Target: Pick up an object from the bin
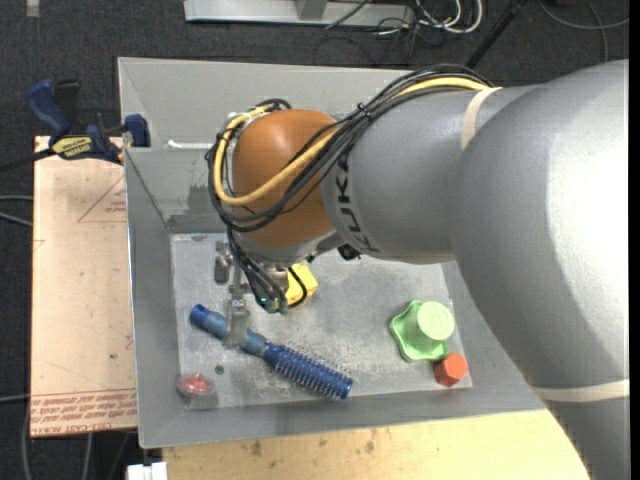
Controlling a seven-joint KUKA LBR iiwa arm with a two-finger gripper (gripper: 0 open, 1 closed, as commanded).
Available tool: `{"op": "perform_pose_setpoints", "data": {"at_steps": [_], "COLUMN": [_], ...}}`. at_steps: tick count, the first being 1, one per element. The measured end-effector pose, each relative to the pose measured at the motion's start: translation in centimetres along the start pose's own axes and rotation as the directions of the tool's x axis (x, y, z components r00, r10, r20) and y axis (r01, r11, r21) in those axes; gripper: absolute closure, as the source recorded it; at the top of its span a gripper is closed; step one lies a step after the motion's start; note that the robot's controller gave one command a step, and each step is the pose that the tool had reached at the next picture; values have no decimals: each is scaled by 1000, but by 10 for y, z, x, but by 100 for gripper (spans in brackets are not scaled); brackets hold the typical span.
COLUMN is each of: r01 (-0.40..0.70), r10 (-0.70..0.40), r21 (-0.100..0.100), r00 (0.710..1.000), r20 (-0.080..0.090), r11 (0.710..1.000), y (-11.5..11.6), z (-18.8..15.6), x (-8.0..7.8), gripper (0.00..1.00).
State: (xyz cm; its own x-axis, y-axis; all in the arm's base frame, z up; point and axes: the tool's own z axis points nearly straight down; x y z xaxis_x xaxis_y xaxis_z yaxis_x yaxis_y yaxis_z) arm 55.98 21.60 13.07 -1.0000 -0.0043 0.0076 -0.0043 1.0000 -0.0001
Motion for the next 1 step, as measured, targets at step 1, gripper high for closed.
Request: {"op": "perform_pose_setpoints", "data": {"at_steps": [1], "r01": [-12], "r10": [12], "r21": [1], "r00": [1000], "r20": [0], "r11": [1000], "y": [-9], "z": [65], "x": [9], "gripper": [0]}}
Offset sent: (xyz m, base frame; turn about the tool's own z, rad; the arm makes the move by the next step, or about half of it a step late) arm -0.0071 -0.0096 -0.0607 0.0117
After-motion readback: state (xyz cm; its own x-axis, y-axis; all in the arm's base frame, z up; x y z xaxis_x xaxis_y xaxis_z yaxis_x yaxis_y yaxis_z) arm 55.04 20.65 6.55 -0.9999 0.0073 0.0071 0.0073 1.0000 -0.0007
